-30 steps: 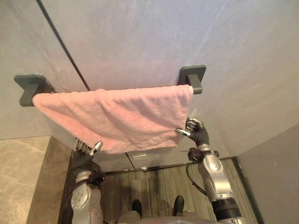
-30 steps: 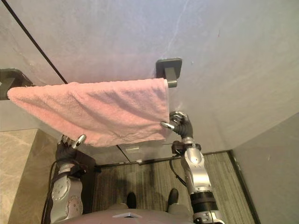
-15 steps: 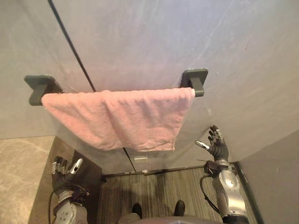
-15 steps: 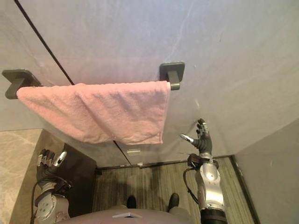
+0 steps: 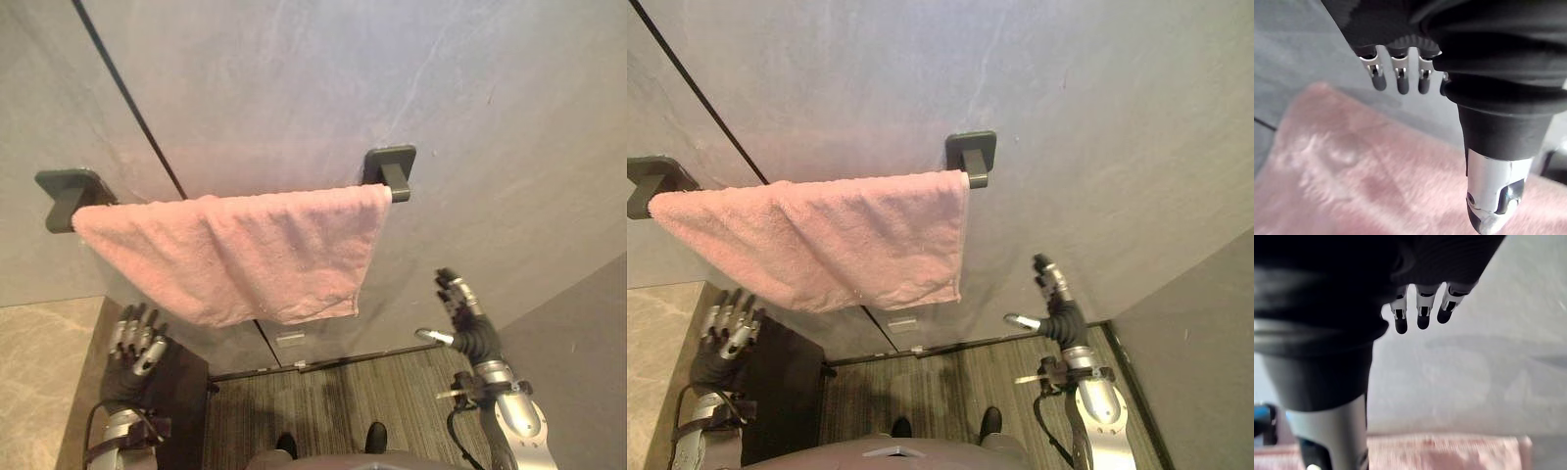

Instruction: Organize washtable

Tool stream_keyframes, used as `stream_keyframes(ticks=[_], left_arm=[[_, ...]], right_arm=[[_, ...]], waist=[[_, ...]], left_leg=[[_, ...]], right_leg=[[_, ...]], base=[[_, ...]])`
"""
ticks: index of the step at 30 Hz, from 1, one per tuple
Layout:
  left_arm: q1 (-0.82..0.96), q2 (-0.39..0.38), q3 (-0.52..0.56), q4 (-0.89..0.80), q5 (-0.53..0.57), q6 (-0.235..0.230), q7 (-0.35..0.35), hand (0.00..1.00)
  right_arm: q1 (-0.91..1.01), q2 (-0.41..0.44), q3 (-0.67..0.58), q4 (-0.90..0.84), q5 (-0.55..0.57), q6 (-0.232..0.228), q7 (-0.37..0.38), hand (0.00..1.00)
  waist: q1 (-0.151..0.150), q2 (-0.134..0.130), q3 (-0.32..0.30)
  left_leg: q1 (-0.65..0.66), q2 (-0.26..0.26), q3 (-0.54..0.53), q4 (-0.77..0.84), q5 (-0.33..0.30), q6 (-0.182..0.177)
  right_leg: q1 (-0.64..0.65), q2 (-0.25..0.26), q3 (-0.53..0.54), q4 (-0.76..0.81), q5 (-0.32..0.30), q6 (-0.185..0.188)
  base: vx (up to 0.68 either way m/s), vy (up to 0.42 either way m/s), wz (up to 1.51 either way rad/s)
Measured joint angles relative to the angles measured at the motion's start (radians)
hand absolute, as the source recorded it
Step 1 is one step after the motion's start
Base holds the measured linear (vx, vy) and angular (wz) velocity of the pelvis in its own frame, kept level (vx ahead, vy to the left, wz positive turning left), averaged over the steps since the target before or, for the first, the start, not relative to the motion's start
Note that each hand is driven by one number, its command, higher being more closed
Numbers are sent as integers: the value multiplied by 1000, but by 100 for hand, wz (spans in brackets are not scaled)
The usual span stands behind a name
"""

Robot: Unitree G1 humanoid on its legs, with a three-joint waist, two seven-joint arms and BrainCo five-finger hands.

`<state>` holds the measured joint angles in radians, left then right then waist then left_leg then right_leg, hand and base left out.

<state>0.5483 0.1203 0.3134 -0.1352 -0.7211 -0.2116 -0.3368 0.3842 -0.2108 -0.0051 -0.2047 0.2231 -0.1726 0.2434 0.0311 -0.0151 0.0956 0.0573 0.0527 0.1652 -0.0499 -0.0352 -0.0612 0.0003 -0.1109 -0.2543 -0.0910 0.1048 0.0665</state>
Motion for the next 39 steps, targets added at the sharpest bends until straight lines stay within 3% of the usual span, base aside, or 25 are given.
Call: stream_keyframes(ticks=[2,8,10,17,26,32,39], left_arm=[[8,62,-36,40,-2,8,-74,0],[0,104,-68,59,-119,24,-218,0],[-16,130,-104,54,-163,37,-263,0],[-91,221,-209,-38,-247,91,-359,0],[-153,355,-373,-63,-335,169,-425,0],[-161,390,-395,-63,-363,170,-432,0],[-151,369,-381,-21,-359,157,-425,0]], right_arm=[[7,-61,56,8,45,0,68,0],[-9,-118,147,58,307,3,214,0],[-44,-142,218,108,394,31,270,0],[-237,-184,461,158,534,98,384,0],[-374,-200,630,216,623,138,388,0],[-394,-204,639,216,632,139,385,0],[-393,-197,633,216,632,138,365,0]], waist=[[1,1,0],[8,-1,-1],[10,-1,-2],[23,3,-5],[30,3,-10],[29,3,-11],[30,0,-24]], left_leg=[[0,0,0,1,-1,0],[0,0,-6,16,-2,2],[2,0,-12,16,-2,2],[20,-2,-31,18,-2,2],[28,-3,-34,12,-2,2],[36,-4,-33,13,0,0],[36,-4,-34,13,0,0]], right_leg=[[0,0,0,0,-2,3],[8,-2,-7,0,0,-1],[17,-2,-12,0,-3,0],[40,-4,-29,0,-4,0],[53,-4,-32,0,-5,-2],[55,-3,-32,0,-5,-2],[54,-2,-32,0,-5,-2]], base=[[0,0,0],[29,3,3],[18,2,10],[7,0,8],[-2,0,0],[0,0,0],[0,0,0]])
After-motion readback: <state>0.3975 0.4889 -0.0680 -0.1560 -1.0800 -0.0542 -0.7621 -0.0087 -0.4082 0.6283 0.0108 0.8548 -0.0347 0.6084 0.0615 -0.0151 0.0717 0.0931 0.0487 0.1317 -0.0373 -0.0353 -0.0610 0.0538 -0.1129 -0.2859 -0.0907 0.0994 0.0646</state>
